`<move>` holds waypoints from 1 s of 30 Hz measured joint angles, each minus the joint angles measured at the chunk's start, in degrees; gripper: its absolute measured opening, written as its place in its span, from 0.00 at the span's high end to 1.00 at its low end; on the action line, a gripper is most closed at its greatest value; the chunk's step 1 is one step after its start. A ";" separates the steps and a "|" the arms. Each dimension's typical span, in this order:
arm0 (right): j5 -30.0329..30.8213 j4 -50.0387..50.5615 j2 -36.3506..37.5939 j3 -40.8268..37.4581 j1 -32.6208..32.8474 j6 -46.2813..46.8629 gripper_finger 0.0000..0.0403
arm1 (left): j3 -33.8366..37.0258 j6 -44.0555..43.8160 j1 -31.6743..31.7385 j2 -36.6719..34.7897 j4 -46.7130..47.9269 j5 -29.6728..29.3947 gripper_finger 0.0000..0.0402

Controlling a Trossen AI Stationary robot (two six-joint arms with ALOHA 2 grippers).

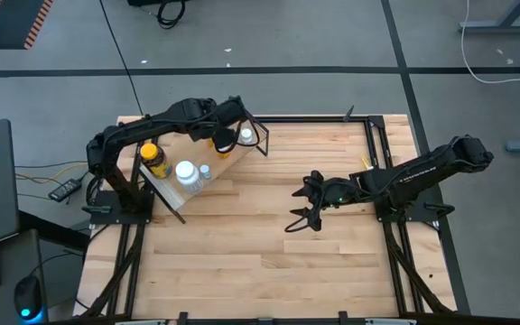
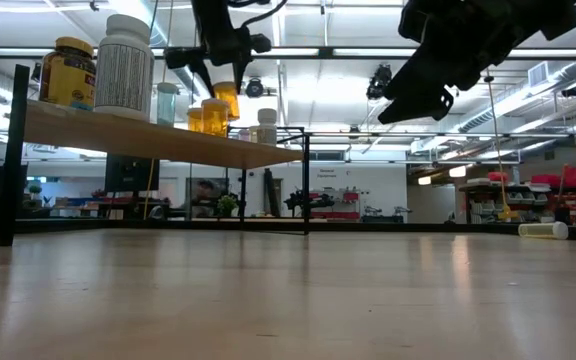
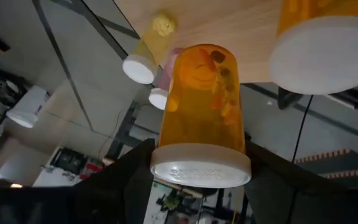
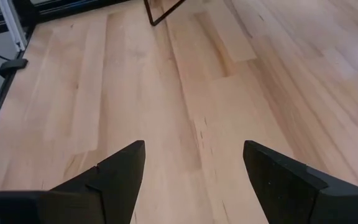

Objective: Pick and place medicine bottles onto shelf by color
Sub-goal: Put the orange pill bottle on the shelf

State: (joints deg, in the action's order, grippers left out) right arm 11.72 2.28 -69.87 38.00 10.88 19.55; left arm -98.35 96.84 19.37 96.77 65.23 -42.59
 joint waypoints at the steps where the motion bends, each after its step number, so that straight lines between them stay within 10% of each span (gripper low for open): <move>1: 0.43 -0.13 0.00 0.00 0.06 -0.02 0.30 | 0.00 -0.13 0.29 0.00 -0.04 0.61 0.46; 30: 2.37 -0.02 0.00 0.00 -0.15 -5.18 0.30 | -0.03 0.48 5.87 4.78 -0.79 8.93 0.46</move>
State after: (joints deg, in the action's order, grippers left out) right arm 14.09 2.26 -69.87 38.00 10.72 14.37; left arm -98.37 97.32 25.23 101.55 64.44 -33.66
